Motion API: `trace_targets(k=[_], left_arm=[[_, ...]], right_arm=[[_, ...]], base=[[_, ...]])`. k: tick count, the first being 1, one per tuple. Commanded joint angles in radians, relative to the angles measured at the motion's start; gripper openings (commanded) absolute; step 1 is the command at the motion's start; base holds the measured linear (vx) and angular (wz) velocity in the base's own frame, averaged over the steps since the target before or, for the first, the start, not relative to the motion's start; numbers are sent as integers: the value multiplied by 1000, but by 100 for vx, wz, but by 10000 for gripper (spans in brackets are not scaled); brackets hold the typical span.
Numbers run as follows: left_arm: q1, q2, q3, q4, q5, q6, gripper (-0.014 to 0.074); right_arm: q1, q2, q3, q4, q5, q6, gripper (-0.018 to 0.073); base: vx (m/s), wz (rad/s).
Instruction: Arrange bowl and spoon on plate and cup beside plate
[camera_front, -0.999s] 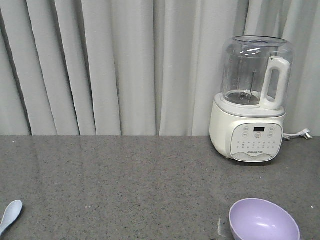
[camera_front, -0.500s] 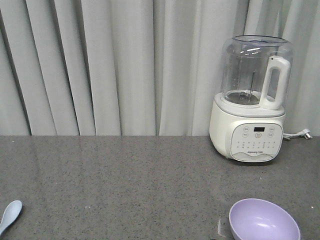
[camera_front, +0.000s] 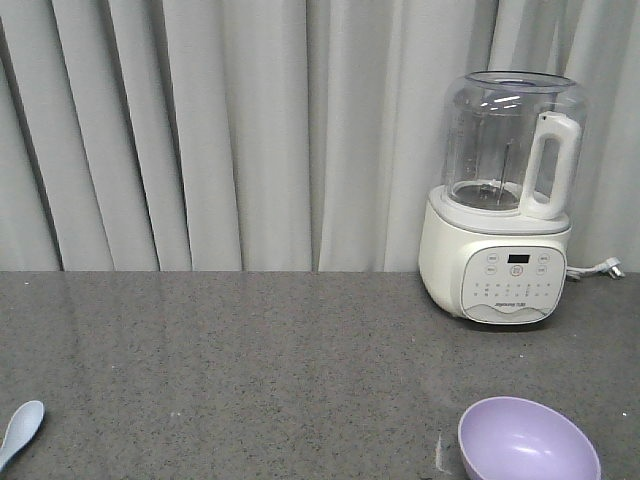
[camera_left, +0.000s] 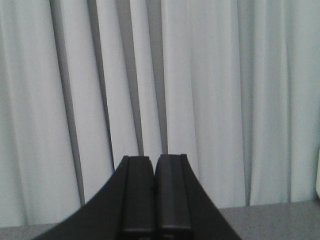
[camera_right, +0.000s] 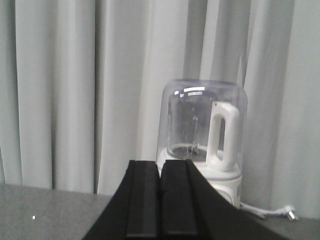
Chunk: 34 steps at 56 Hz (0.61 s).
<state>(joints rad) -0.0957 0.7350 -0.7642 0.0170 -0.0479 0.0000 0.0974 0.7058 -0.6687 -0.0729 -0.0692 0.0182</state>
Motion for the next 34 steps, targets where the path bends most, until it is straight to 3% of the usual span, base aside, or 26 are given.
trace_targets(k=[1, 11, 18, 23, 29, 34], left_arm=[[-1, 37, -39, -9, -82, 0, 11], [-1, 75, -39, -8, -76, 0, 155], [-1, 77, -39, -8, -77, 8, 360], [-1, 77, -39, -8, -77, 17, 503], [-1, 77, -39, -9, -93, 18, 596], [-1, 77, -39, -9, -108, 16, 609]], right_arm=[[-3, 40, -37, -4, -70, -5, 1], [-3, 49, -37, -4, -64, -6, 114], [-3, 49, -37, -5, -64, -6, 323], [-3, 49, -37, -5, -65, -6, 529], [-3, 49, -37, -5, -73, -10, 685], [-3, 49, -37, -5, -76, -11, 729]], base=[[0, 0], [0, 0], [0, 0], [0, 0], [0, 0], [0, 0]])
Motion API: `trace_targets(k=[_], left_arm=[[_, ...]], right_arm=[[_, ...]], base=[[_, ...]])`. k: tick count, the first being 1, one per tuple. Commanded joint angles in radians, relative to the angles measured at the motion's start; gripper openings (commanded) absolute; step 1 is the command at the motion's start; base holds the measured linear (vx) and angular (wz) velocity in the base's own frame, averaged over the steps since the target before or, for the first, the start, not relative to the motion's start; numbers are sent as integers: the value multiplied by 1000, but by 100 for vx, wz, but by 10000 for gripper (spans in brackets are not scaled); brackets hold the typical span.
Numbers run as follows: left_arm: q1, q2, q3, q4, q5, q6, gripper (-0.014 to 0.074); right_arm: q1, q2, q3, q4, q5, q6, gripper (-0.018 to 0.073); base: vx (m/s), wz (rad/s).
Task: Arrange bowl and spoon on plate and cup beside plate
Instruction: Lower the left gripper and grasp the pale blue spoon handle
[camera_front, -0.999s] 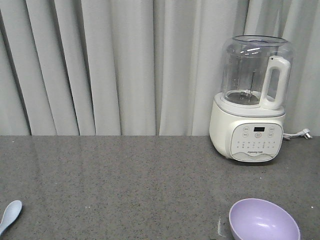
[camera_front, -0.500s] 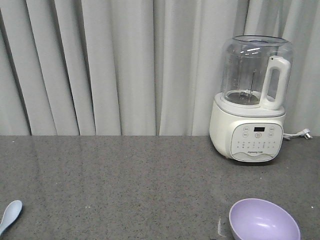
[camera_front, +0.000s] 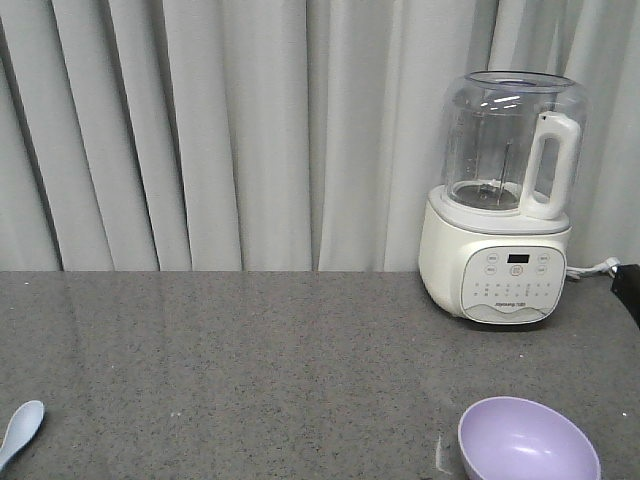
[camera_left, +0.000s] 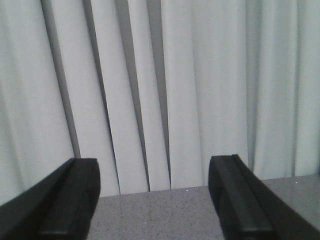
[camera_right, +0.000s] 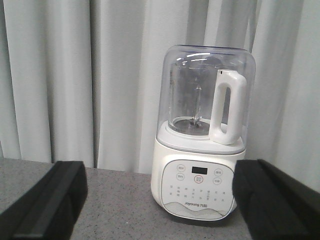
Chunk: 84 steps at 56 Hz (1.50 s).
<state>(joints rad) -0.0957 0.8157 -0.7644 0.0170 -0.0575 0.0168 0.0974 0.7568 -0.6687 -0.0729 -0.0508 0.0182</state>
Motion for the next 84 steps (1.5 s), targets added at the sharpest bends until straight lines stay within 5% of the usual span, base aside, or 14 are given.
trace_targets(k=[1, 7, 15, 18, 19, 30, 59, 74, 84], left_arm=[[-1, -4, -38, -9, -97, 0, 608], [-1, 7, -74, -11, 26, -30, 592], [-1, 132, -245, 12, 387, -39, 588], [1, 215, -329, 50, 531, -59, 588], [3, 361, -442, 127, 744, -120, 587], [3, 606, -490, 217, 985, -160, 587], [56, 773, -490, 197, 1004, -159, 587], [81, 849, -490, 48, 960, -85, 587], [81, 884, -490, 42, 948, -78, 585]], right_arm=[[-3, -1, -37, -5, -95, -10, 729], [-3, -1, -37, -5, -93, -10, 722], [-3, -1, -37, -5, -53, -10, 694], [-3, -1, -37, -5, -25, -10, 682], [-3, -1, -37, -5, 12, -11, 661], [-3, -1, -37, -5, 66, -11, 633], [-3, -1, -37, -5, 73, -11, 608], [-3, -1, -37, -5, 72, -11, 599], [-3, -1, -37, -6, 72, -11, 594]], base=[[0, 0], [0, 0], [0, 0], [0, 0], [0, 0], [0, 0], [0, 0], [0, 0], [0, 0]])
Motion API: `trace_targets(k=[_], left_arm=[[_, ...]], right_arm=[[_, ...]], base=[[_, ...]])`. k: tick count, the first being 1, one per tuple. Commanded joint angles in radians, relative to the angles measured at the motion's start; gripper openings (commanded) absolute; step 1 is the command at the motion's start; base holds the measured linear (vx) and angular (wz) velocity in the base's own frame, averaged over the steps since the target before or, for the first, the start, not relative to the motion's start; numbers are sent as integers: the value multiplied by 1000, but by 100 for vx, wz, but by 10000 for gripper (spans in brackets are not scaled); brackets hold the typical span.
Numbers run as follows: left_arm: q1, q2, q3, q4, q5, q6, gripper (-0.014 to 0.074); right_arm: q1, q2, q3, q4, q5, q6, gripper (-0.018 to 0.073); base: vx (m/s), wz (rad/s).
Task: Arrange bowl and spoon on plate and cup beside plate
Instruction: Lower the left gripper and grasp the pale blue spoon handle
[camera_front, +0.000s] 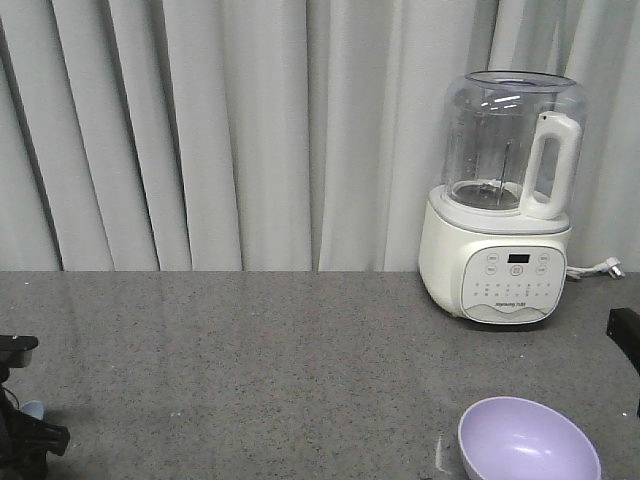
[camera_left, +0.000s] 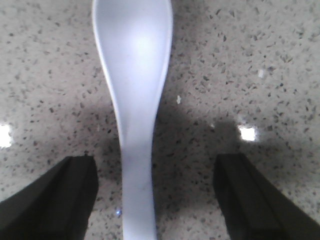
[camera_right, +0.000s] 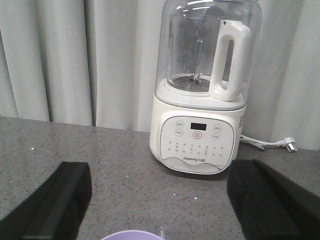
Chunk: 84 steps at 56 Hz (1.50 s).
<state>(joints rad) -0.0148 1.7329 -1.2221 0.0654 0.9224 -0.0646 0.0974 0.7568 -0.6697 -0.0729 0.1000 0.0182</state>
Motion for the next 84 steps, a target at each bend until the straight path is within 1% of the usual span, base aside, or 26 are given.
trace_targets(k=[1, 5, 10, 17, 22, 24, 30, 32, 33, 44, 50, 55, 59, 64, 70, 75, 80, 84], left_arm=[[0, -29, -33, -6, -31, 3, 585], [0, -23, -33, -6, -33, 2, 575], [0, -15, -33, -6, -34, 2, 543], [0, -12, -33, -6, -34, 3, 456], [0, -2, -33, -6, -30, 10, 336], [0, 4, -33, -6, -26, 14, 277], [0, 21, -33, -7, -20, 19, 61], [0, 25, -33, -8, -19, 19, 1], [0, 27, -33, -9, -18, 19, -9], [0, 24, -33, -17, -18, 31, -9], [-1, 0, -33, -74, -32, 65, -8], [-8, -50, -33, -147, -65, 121, -7], [-19, -99, -33, -190, -97, 159, -6], [-37, -170, -33, -218, -134, 169, -6], [-69, -262, -33, -215, -169, 173, -6], [-93, -332, -33, -215, -189, 184, -6], [-112, -383, -33, -216, -192, 185, -6], [-126, -414, -33, -219, -192, 186, -6]], right_arm=[[-3, -1, -36, -6, -78, -11, 594], [-3, -1, -36, -6, -78, -11, 594], [-3, -1, -36, -6, -79, -11, 594], [-3, -1, -36, -6, -79, -11, 592], [-3, -1, -36, -6, -79, -11, 592], [-3, -1, -36, -6, -79, -11, 592], [-3, -1, -36, -6, -79, -11, 592], [-3, -1, -36, -6, -78, -11, 592], [-3, -1, -36, -6, -79, -12, 592], [-3, -1, -36, -6, -79, -12, 592], [-3, -1, -36, -7, -69, -18, 592], [-3, -1, -36, -7, -35, -18, 592], [-4, -1, -36, -5, 9, -12, 592], [-5, 8, -51, -2, 109, 39, 592], [-5, 56, -111, -9, 301, 143, 592], [-6, 133, -187, -37, 467, 222, 584], [-6, 238, -262, -62, 577, 244, 573], [-6, 320, -319, -65, 629, 244, 566]], base=[[0, 0], [0, 0], [0, 0], [0, 0], [0, 0], [0, 0], [0, 0], [0, 0], [0, 0], [0, 0], [0, 0], [0, 0], [0, 0], [0, 0], [0, 0], [0, 0], [0, 0], [0, 0]])
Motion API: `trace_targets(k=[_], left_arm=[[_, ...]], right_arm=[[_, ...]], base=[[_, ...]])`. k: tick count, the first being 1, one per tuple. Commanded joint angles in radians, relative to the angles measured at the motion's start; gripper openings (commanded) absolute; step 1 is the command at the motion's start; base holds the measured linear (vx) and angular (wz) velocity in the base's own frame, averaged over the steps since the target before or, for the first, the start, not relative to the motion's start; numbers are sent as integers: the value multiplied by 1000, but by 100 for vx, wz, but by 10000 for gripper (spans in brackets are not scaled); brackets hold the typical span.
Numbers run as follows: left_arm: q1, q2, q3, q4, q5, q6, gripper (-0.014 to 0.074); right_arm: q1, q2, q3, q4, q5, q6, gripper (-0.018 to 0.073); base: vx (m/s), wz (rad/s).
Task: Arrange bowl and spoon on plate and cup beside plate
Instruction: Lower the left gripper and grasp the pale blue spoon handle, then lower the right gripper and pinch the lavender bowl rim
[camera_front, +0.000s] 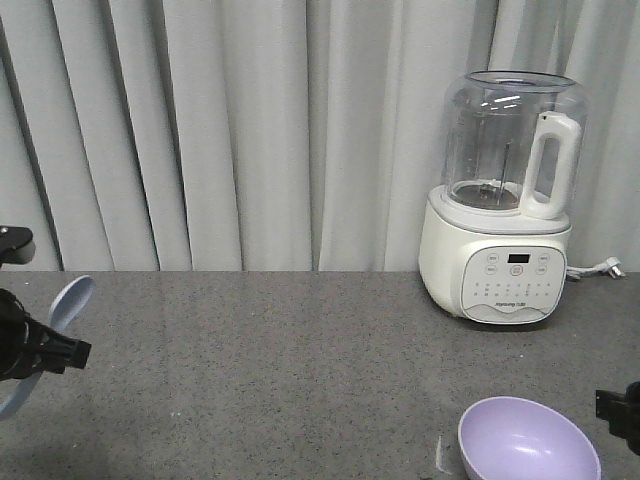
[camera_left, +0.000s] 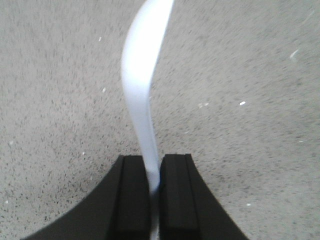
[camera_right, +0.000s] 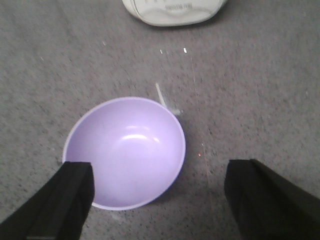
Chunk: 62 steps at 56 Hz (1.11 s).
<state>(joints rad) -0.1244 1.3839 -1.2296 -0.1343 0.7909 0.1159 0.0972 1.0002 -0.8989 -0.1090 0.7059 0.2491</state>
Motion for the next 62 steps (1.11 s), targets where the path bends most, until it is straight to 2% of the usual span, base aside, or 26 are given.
trace_targets(k=[1, 13, 20, 26, 36, 62], left_arm=[[-21, -70, -25, -19, -61, 6, -6], [-61, -110, -25, -16, -57, 6, -6], [-82, -122, -25, -16, -52, 8, -6], [-93, -130, -25, -16, -51, 8, -6], [-93, -136, -25, -20, -50, 8, -6], [-93, -136, -25, -25, -75, 8, -6]], right_arm=[[-5, 92, -100, -29, 29, 13, 566], [-17, 301, -222, -36, 107, 14, 565], [-97, 390, -254, 4, 130, 3, 565], [-156, 433, -256, 79, 123, -71, 565], [-164, 473, -256, 168, 125, -178, 565], [-164, 473, -256, 168, 73, -213, 565]], base=[[0, 0], [0, 0], [0, 0], [0, 0], [0, 0], [0, 0]])
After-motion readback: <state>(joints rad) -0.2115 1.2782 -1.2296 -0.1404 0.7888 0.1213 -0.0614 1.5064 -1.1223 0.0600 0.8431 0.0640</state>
